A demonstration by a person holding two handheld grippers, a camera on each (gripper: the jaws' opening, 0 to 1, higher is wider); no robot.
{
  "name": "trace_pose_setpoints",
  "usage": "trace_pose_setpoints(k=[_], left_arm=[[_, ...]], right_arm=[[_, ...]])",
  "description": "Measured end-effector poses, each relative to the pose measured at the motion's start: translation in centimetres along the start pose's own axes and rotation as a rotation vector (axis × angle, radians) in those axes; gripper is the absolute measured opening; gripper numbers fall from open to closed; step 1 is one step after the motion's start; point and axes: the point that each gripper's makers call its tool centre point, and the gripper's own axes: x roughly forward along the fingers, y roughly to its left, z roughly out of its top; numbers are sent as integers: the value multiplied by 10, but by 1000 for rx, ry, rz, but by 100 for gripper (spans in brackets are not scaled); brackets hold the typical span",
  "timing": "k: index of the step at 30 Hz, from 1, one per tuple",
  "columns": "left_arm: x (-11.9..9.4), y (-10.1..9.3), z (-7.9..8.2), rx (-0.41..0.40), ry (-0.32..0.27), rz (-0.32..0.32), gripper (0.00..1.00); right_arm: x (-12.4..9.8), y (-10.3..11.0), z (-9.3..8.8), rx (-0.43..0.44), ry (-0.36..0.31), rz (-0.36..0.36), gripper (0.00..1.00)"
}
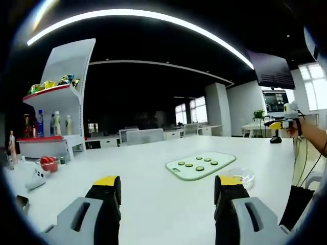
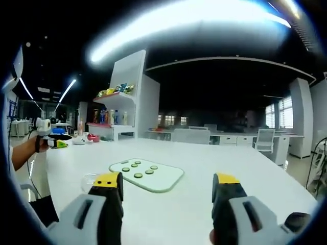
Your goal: Open the petri dish lid, add cucumber slices into the petri dish, and close the lid
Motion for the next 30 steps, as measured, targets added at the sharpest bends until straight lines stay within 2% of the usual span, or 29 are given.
trace_pose_setpoints(k=[16,26,30], left_arm=[[4,-5,3,3,-3,-8,74],[6,-8,-5,5,19,-13,74],[6,-7,-3,-2,14,-13,74]], right_arm=[[-5,-5,4,-13,0,-16,69],[-3,-3,-1,-13,15,-12,69],[-4,-5,-1,-13,16,-16,69]])
